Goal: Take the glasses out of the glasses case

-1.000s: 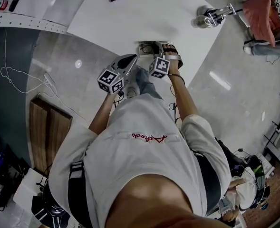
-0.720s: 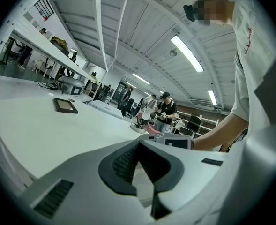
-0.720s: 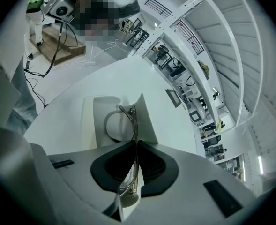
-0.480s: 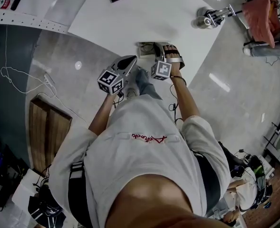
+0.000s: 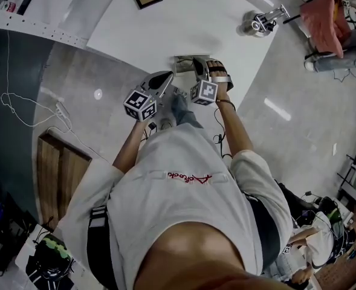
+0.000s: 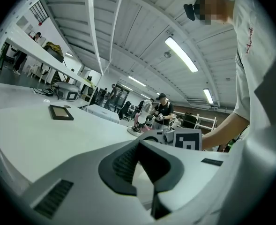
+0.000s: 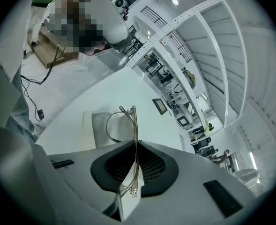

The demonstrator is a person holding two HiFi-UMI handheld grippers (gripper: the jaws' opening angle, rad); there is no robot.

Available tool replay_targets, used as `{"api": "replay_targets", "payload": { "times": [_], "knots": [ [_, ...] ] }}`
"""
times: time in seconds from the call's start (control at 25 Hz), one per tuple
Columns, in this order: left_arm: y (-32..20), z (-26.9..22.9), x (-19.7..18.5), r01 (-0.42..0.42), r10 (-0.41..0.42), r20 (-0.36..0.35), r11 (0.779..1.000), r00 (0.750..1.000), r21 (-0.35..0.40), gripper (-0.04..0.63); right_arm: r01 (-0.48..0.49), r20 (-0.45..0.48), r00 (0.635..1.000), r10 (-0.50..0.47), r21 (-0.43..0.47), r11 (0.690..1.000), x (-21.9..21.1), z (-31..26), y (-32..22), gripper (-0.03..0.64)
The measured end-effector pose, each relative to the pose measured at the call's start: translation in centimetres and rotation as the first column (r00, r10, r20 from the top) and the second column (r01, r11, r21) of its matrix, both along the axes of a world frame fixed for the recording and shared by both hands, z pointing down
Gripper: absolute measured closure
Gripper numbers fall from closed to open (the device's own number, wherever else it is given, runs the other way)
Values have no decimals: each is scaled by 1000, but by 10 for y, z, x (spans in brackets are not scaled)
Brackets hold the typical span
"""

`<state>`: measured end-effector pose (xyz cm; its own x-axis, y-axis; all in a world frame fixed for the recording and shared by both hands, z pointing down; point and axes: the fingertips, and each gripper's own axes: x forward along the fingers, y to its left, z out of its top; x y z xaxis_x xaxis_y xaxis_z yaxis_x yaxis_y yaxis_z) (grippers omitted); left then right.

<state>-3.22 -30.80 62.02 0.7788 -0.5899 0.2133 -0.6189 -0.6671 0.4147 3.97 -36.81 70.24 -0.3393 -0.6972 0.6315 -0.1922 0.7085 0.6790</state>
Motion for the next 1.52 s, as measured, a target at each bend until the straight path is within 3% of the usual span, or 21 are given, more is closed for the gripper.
{"api": "replay_targets", "payload": {
  "times": [0.16,0.28,0.36,0.52,0.6,0.68,0.8,0.92,1.16,1.52],
  "knots": [
    [6,-4,-2,-6,6,2,1000,1000,15,569,-111,157,981,117,-46,993,2,-16,0,580],
    [9,-11,0,-15,15,-2,999,1000,37,569,-231,367,893,260,-122,965,7,-41,-4,580],
    [12,-16,1,-22,22,-3,999,1000,49,569,-293,505,789,351,-194,936,11,-56,-6,580],
    [18,-26,2,-37,37,-5,996,999,80,569,-338,704,526,477,-341,877,21,-81,-1,581],
    [22,-32,1,-47,48,-5,993,999,105,569,-333,770,404,493,-378,864,25,-93,5,581],
    [28,-37,-1,-52,53,-5,992,999,118,569,-317,821,320,473,-378,870,25,-107,13,581],
    [39,-42,-2,-65,66,-7,990,998,127,569,-296,859,290,422,-339,893,18,-121,30,581],
    [50,-47,-3,-74,76,-8,987,997,143,569,-296,876,256,409,-332,896,14,-128,47,581],
    [72,-57,-8,-80,83,-9,980,997,181,569,-304,884,269,383,-299,905,6,-140,84,581],
    [106,-58,-9,-66,70,-18,980,997,189,569,-319,891,258,374,-287,903,10,-149,130,581]
  ]
}}
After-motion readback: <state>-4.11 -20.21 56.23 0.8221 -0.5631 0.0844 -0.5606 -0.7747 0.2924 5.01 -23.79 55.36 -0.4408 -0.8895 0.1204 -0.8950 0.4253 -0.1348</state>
